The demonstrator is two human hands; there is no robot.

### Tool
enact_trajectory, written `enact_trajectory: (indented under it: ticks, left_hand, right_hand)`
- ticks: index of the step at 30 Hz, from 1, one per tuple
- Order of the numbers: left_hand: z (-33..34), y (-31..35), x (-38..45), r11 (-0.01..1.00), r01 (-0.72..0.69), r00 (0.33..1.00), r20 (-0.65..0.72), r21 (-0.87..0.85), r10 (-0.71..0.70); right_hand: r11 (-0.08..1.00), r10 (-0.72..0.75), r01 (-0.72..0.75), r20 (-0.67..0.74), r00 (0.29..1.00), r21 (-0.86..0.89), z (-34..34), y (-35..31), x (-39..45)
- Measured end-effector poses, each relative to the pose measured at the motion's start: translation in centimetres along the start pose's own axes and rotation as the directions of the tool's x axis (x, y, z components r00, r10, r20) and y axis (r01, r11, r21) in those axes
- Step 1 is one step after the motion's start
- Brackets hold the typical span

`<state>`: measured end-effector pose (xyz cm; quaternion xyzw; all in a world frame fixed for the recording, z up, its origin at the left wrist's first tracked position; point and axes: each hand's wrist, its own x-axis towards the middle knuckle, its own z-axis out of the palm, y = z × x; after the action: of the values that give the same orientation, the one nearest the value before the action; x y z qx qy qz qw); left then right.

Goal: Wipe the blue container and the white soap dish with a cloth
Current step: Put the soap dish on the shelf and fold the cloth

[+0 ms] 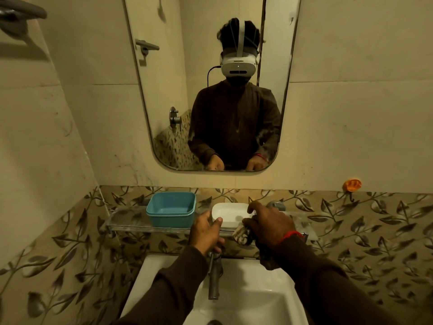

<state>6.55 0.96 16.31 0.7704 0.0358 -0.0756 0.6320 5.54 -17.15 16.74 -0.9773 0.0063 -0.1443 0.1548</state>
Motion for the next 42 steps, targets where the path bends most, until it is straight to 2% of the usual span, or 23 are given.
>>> enact_trajectory:
  ticks: [2, 3, 4, 6, 8, 9, 11, 13, 14, 16, 18, 20, 22, 23, 25, 26, 28, 30, 32, 34, 36, 39, 42]
  left_hand:
    - [0.0, -0.2, -0.5, 0.998, -0.039, 0.996, -0.082, 0.055, 0.044]
    - [0.0, -0.4, -1.0, 0.987, -0.116, 0.982, -0.139, 0.111, 0.131]
    - [0.1, -0.9, -1.6, 0.96, -0.234, 0.947, -0.189, 0.155, 0.261]
    - [0.2, -1.9, -3.3, 0.845, -0.506, 0.814, -0.228, 0.173, 0.534]
    - [0.5, -3.6, -5.1, 0.731, -0.654, 0.703, -0.201, 0.194, 0.682]
    - [0.8, -4.7, -5.8, 0.714, -0.668, 0.692, -0.177, 0.209, 0.7]
    - [1.6, -6.7, -7.0, 0.754, -0.619, 0.745, -0.14, 0.22, 0.652]
    - [2.3, -8.1, -7.7, 0.817, -0.539, 0.817, -0.11, 0.204, 0.566]
    - [2.5, -8.6, -8.0, 0.839, -0.508, 0.841, -0.096, 0.197, 0.532]
    - [2.7, -8.8, -8.4, 0.858, -0.471, 0.867, -0.073, 0.205, 0.493]
    - [2.7, -8.8, -8.6, 0.893, -0.4, 0.911, -0.017, 0.207, 0.412]
    - [2.9, -9.2, -8.9, 0.961, -0.234, 0.97, 0.099, 0.145, 0.221]
    - [3.5, -9.6, -9.6, 0.998, 0.063, 0.957, 0.284, -0.001, -0.06]
    - [3.9, -9.8, -9.7, 0.963, 0.244, 0.905, 0.384, -0.117, -0.183]
    - [4.7, -10.2, -9.6, 0.807, 0.457, 0.839, 0.481, -0.373, -0.253]
    - [4.8, -10.2, -9.4, 0.745, 0.478, 0.848, 0.464, -0.465, -0.255]
    - [4.3, -10.1, -9.2, 0.705, 0.458, 0.88, 0.392, -0.541, -0.27]
    - [3.4, -10.3, -9.1, 0.728, 0.421, 0.899, 0.352, -0.54, -0.259]
    - [2.7, -10.6, -8.9, 0.749, 0.405, 0.902, 0.363, -0.524, -0.234]
    - [2.3, -11.1, -8.6, 0.738, 0.434, 0.883, 0.404, -0.517, -0.237]
    - [2.1, -11.0, -8.6, 0.711, 0.464, 0.868, 0.429, -0.528, -0.248]
    - [2.2, -10.5, -8.8, 0.674, 0.452, 0.875, 0.438, -0.585, -0.206]
    - [2.7, -9.8, -9.0, 0.777, 0.348, 0.924, 0.33, -0.525, -0.191]
  right_hand:
    - [0.984, 0.04, -0.043, 0.017, 0.999, 0.172, -0.5, 0.3, -0.9]
    - [0.957, 0.053, -0.057, 0.023, 0.998, 0.285, -1.0, 0.4, -1.4]
    - [0.925, 0.055, -0.06, 0.023, 0.998, 0.374, -1.3, 0.5, -2.1]
    - [0.859, 0.041, -0.052, 0.032, 0.999, 0.509, -1.8, 0.7, -3.8]
    - [0.82, 0.026, -0.055, 0.06, 0.998, 0.57, -1.8, 0.9, -5.8]
    - [0.822, 0.007, -0.073, 0.119, 0.993, 0.565, -1.6, 1.2, -6.8]
    - [0.874, -0.051, -0.101, 0.295, 0.954, 0.476, -0.8, 1.9, -8.1]
    - [0.911, -0.04, -0.131, 0.399, 0.916, 0.391, 0.3, 2.7, -8.7]
    - [0.955, -0.037, -0.076, 0.368, 0.929, 0.287, 1.1, 3.4, -8.9]
    - [0.974, 0.013, -0.084, 0.322, 0.947, 0.21, 2.6, 4.6, -9.3]
    - [0.935, 0.127, -0.197, 0.242, 0.962, 0.295, 3.1, 4.4, -9.7]
    - [0.906, 0.158, -0.203, 0.148, 0.976, 0.371, 3.3, 4.3, -10.2]
    - [0.958, 0.13, -0.131, 0.022, 0.991, 0.256, 3.6, 3.5, -11.0]
    - [0.96, 0.092, -0.092, 0.011, 0.996, 0.266, 3.6, 2.8, -11.6]
    - [0.897, -0.032, -0.025, 0.121, 0.992, 0.442, 3.9, 0.6, -12.9]
    - [0.863, -0.105, -0.007, 0.193, 0.976, 0.505, 4.2, -0.4, -13.5]
    - [0.839, -0.198, 0.054, 0.212, 0.957, 0.542, 4.4, -1.5, -14.0]
    - [0.804, -0.199, 0.09, 0.123, 0.972, 0.588, 4.0, -1.1, -13.9]
    - [0.833, -0.174, 0.139, 0.014, 0.985, 0.536, 3.5, 0.1, -13.7]
    - [0.852, -0.181, 0.136, 0.042, 0.983, 0.506, 3.2, 1.1, -13.8]
    - [0.77, -0.164, 0.009, 0.185, 0.969, 0.638, 3.1, 1.3, -14.0]
    - [0.44, -0.112, -0.283, 0.365, 0.924, 0.852, 3.8, 1.1, -14.6]
    - [0.139, -0.054, -0.461, 0.472, 0.88, 0.876, 4.7, 0.4, -15.2]
